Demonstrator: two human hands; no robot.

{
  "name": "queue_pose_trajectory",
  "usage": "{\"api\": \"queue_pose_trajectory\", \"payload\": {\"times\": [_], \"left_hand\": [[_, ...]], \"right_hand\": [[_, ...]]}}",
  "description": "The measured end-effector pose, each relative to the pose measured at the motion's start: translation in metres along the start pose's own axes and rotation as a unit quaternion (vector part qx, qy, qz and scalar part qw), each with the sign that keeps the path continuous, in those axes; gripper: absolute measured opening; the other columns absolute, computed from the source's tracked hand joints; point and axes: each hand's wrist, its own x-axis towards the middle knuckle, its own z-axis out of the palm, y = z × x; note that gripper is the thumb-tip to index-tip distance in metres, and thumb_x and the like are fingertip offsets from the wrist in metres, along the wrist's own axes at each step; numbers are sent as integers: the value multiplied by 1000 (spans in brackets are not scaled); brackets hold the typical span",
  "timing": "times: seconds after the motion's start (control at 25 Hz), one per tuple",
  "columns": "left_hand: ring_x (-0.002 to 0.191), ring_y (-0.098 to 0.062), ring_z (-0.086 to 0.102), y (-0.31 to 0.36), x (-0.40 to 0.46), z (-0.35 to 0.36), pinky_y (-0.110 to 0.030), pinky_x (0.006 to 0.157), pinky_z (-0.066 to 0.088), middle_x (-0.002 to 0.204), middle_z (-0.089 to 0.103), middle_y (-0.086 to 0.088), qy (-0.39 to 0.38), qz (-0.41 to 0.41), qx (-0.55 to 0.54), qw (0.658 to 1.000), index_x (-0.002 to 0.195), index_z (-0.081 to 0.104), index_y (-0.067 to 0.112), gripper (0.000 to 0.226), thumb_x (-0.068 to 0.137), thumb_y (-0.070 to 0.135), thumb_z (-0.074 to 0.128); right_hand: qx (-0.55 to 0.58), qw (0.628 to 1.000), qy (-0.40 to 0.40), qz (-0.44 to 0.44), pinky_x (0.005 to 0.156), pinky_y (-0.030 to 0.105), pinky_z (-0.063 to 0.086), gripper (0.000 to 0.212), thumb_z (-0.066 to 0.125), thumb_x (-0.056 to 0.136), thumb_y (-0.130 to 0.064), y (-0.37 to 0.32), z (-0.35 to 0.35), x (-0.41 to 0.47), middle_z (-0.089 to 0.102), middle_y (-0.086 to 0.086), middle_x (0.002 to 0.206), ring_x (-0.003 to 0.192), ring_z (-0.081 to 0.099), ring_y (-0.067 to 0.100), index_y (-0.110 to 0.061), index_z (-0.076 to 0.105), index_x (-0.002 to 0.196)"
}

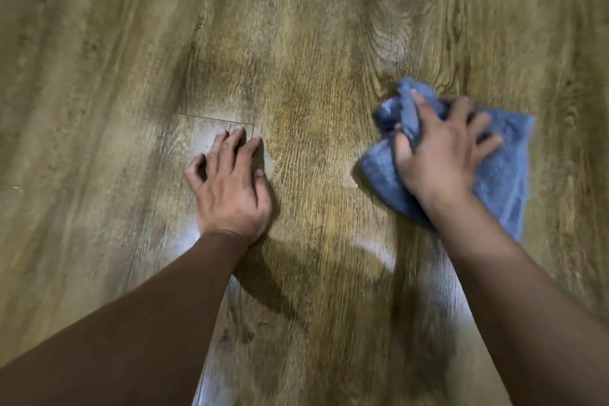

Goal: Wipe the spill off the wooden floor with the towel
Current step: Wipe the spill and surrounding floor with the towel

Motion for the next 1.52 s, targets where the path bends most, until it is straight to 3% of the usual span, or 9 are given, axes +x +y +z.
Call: {"api": "queue_pose_trajectory", "payload": {"times": [0.08,0.28,0.48,0.6,0.72,0.96,1.12,1.36,1.52], "left_hand": [[154,-20,23,1,0,0,-56,116,21,160,40,-3,1,1,2,1000,142,53,19,54,90,30,42],[154,-19,26,1,0,1,-56,116,22,159,42,-3,16,0,-6,1000,143,53,17,56,89,28,42],[153,-20,29,-3,-1,3,-55,115,23,157,45,-3,27,5,-14,1000,140,55,16,53,90,27,40],[153,-19,27,-3,0,4,-55,116,22,158,44,-3,19,2,-10,1000,140,54,18,52,92,31,39],[153,-20,26,-4,1,4,-55,116,22,159,42,-3,11,-2,-11,1000,142,53,18,52,94,33,38],[154,-19,24,-6,1,5,-54,116,21,159,42,-3,8,3,-3,1000,141,53,19,52,95,35,35],[155,-16,20,-6,-1,7,-51,116,19,160,40,-1,11,1,2,1000,142,53,21,51,98,36,34],[154,-15,22,-4,0,2,-45,117,14,160,41,2,8,-13,-36,999,141,57,23,52,101,37,28],[152,-18,26,-18,-9,-16,-44,120,11,158,43,-2,-9,-28,-166,986,143,53,23,50,102,38,27]], "right_hand": [[-9,1000,-11,-28,102,59,26,61,58,85,-50,-40,6,21,42,13,138,123,37,40,-40,48,144],[-19,975,-53,-215,105,58,23,69,59,85,-55,-119,16,-24,41,6,141,124,37,34,-40,39,150],[-1,962,-66,-267,101,57,32,72,57,78,-52,-53,3,-128,46,3,140,124,43,34,-38,44,147],[-8,966,-70,-248,95,55,31,72,49,75,-54,10,-5,-147,49,5,136,116,44,34,-38,49,145],[-11,987,-40,-152,92,54,28,68,51,77,-51,39,-9,-112,49,13,131,108,38,35,-36,54,143],[4,999,26,23,101,62,25,63,51,79,-50,-4,2,-15,44,15,134,119,39,41,-36,53,140],[-1,999,-1,-51,104,60,21,63,57,82,-50,-56,10,-37,44,14,132,118,39,40,-38,48,144],[-22,989,7,-148,99,58,31,67,60,78,-52,-110,22,-132,49,8,132,113,40,33,-36,51,142],[-18,986,-5,-167,98,54,27,64,50,84,-55,-111,20,-145,46,7,133,115,40,32,-37,47,145]]}}
